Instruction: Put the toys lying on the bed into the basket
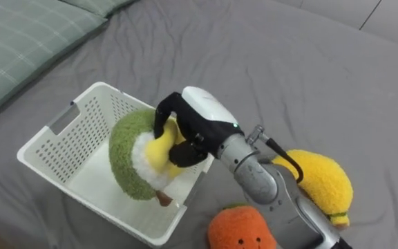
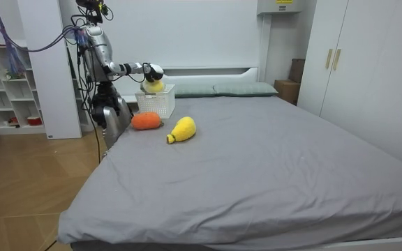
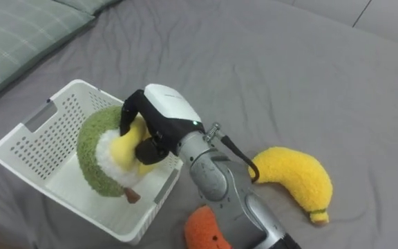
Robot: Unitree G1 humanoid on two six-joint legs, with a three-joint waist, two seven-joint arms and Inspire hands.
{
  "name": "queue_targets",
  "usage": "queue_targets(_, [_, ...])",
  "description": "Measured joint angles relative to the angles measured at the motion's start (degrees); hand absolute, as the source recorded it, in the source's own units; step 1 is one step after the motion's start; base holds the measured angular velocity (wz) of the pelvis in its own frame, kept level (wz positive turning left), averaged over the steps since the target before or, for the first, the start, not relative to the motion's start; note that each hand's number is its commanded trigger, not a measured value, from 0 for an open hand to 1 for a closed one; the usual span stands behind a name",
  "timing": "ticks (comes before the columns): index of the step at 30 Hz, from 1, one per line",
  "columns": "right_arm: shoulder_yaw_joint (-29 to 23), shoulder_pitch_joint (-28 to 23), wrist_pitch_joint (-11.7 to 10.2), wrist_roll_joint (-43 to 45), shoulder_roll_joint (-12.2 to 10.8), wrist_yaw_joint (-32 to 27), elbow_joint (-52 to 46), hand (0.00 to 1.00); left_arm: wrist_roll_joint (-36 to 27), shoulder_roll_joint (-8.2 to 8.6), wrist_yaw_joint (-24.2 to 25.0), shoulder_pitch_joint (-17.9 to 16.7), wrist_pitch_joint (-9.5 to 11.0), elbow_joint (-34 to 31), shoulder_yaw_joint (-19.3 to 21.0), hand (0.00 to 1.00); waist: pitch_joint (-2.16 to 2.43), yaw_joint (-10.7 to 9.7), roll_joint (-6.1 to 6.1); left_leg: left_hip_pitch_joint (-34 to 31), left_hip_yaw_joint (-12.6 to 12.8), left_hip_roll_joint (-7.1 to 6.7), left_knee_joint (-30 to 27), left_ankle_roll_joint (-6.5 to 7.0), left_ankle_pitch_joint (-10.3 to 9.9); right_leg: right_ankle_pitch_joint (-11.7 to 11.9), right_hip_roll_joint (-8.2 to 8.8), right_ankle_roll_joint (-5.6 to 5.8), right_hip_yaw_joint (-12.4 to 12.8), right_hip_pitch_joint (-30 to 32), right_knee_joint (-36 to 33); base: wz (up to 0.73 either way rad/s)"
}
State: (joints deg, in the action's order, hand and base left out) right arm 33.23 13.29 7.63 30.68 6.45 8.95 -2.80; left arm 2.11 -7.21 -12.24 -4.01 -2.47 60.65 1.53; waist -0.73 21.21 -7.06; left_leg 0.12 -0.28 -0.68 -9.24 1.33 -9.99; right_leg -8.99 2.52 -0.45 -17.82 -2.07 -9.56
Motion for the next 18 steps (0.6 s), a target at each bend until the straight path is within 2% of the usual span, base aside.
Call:
queue_targets(1, [0.37, 0.01, 0.00, -0.11, -0.15, 0.09, 0.00, 1.00, 0.00, -0.02, 0.07, 0.13, 0.00, 0.00, 0.01, 0.00, -0.18, 0.15, 0.03, -0.03, 0.00, 0.00, 0.05, 0.00, 0.00, 0.00, -0.02, 0.00, 0.00, 0.02, 0.03, 0.00])
queue_targets(2, [0.55, 0.02, 0.00, -0.13, -0.17, 0.49, 0.00, 1.00, 0.01, -0.02, 0.20, 0.13, -0.01, 0.00, 0.01, 0.00, -0.18, 0.26, -0.15, -0.11, -0.10, -0.01, 0.05, 0.00, 0.00, 0.00, -0.02, 0.00, -0.07, 0.03, 0.05, 0.00])
queue_targets(3, [0.58, 0.01, 0.01, -0.13, -0.17, 0.69, 0.01, 0.88, 0.01, -0.03, 0.27, 0.15, -0.01, -0.01, 0.01, 0.00, -0.17, 0.38, -0.28, -0.18, -0.14, -0.01, 0.04, 0.00, 0.00, 0.00, -0.02, 0.00, -0.12, 0.05, 0.07, 0.04])
queue_targets(4, [0.58, 0.02, 0.05, -0.14, -0.16, 1.01, 0.02, 0.51, 0.01, -0.04, 0.39, 0.15, -0.03, -0.01, 0.01, 0.00, -0.16, 0.61, -0.48, -0.31, -0.21, -0.02, -0.01, -0.01, 0.00, 0.00, -0.02, 0.00, -0.22, 0.09, 0.13, 0.03])
queue_targets(5, [0.58, 0.03, 0.05, -0.15, -0.17, 1.31, 0.02, 0.00, -0.02, -0.01, 0.52, 0.14, -0.06, -0.01, 0.00, 0.00, -0.21, 0.93, -0.63, -0.33, -0.21, -0.02, -0.02, -0.01, 0.00, 0.00, -0.01, 0.00, -0.23, 0.10, 0.13, 0.00])
queue_targets(18, [1.12, 0.02, 0.10, -0.06, 0.19, 1.82, 0.24, 0.00, 0.95, -0.06, 0.63, 0.53, -0.57, -0.01, 0.43, 0.00, -0.68, 1.19, -0.10, -0.47, -0.21, 0.01, -0.17, -0.01, -0.01, 0.01, 0.01, 0.01, 0.00, 0.21, 0.10, 0.00])
